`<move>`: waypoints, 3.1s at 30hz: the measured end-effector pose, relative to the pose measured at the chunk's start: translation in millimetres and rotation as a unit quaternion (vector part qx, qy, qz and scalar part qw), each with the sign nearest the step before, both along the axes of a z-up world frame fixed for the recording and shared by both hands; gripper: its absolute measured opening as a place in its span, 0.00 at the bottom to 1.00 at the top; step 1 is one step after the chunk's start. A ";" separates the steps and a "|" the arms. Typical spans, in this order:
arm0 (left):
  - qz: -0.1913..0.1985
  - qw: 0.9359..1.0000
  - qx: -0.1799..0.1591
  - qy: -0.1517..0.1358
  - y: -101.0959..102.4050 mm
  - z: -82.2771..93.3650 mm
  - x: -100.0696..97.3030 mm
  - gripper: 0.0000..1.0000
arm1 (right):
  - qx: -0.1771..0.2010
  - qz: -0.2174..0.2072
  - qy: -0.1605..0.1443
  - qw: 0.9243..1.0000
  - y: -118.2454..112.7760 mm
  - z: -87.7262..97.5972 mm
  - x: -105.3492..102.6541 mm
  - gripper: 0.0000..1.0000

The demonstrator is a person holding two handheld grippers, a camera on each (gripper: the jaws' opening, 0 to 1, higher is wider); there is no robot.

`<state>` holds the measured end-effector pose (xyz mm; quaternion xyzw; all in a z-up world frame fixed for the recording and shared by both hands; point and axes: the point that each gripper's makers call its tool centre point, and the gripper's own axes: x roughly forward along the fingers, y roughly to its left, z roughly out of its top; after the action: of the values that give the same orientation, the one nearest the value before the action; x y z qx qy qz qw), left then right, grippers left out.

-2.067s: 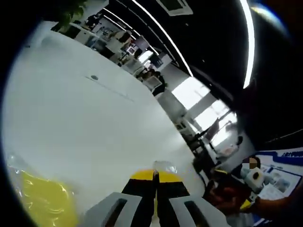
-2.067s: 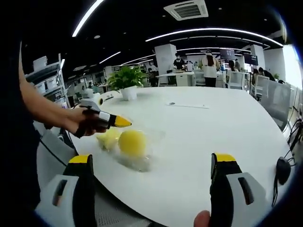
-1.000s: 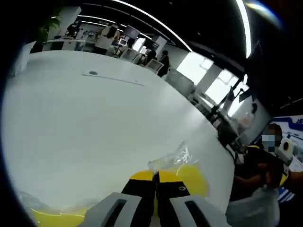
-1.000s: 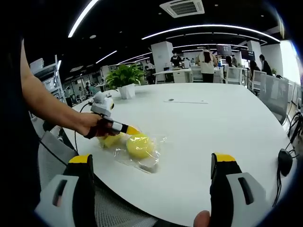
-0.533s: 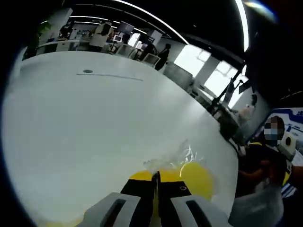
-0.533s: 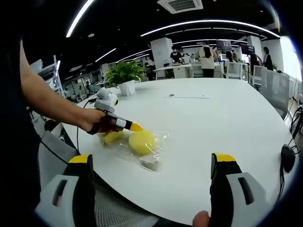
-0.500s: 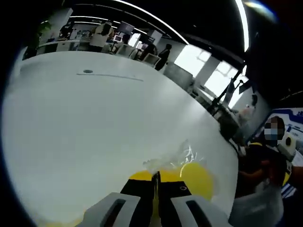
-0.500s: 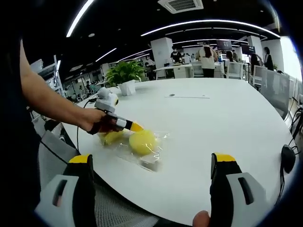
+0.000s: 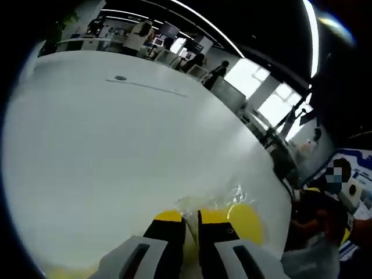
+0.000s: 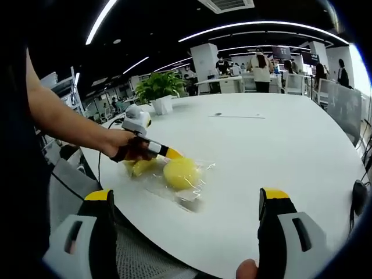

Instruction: Compare the silicone blocks by pressing each to a similar depth, holding the contact briefly, and releasing to observe deformation and rebound differences across the visible hardness samples.

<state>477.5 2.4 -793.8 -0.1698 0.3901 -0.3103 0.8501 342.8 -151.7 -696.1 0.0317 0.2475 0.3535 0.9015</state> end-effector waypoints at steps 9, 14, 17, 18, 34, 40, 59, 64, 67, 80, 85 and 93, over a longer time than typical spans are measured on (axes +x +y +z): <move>0.063 0.998 0.002 -0.004 24.3 14.9 18.0 0.37 | 0.001 -0.010 -0.001 1.000 -7.1 0.0 0.4 0.97; 0.048 0.998 -0.008 -0.049 34.4 38.3 17.8 0.53 | -0.004 -0.003 -0.008 1.000 -1.5 2.7 3.3 0.97; 0.052 0.994 -0.025 -0.088 47.8 61.1 19.3 0.59 | -0.003 0.003 -0.011 1.000 2.9 4.8 7.3 0.97; 0.051 0.993 -0.028 -0.099 50.8 67.5 19.4 0.62 | -0.005 0.006 -0.012 1.000 4.0 4.8 9.1 0.97; 0.016 0.974 0.015 -0.225 119.0 164.6 -2.7 0.96 | -0.011 0.018 -0.031 0.999 5.9 17.9 25.5 0.97; 0.002 0.973 0.055 -0.223 137.6 156.9 -33.8 1.00 | -0.004 0.003 -0.031 1.000 1.5 19.5 27.6 0.97; 0.035 0.973 0.078 -0.215 190.0 133.9 -113.9 1.00 | -0.017 0.001 -0.025 1.000 -8.5 14.1 26.5 0.97; 0.046 0.972 0.078 -0.215 193.5 134.4 -121.4 1.00 | -0.034 0.005 -0.022 0.999 -19.2 5.8 22.3 0.97; 0.040 0.972 0.082 -0.216 191.8 132.6 -124.9 1.00 | -0.034 0.004 -0.019 0.999 -22.3 3.1 19.2 0.97; 0.045 0.972 0.072 -0.221 198.4 129.9 -144.7 1.00 | -0.029 0.024 -0.027 0.999 -8.8 1.4 5.8 0.97; 0.022 0.971 0.089 -0.222 190.2 125.3 -150.5 1.00 | -0.031 0.022 -0.031 0.999 -8.3 4.1 6.9 0.97; 0.034 0.970 0.077 -0.228 193.2 131.5 -148.1 1.00 | -0.033 0.020 -0.027 0.999 -10.8 4.7 2.1 0.97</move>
<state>329.4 195.6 -662.3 -0.0415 0.2029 -0.2803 0.9373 344.9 -162.5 -691.4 -0.0122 0.2352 0.3641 0.9011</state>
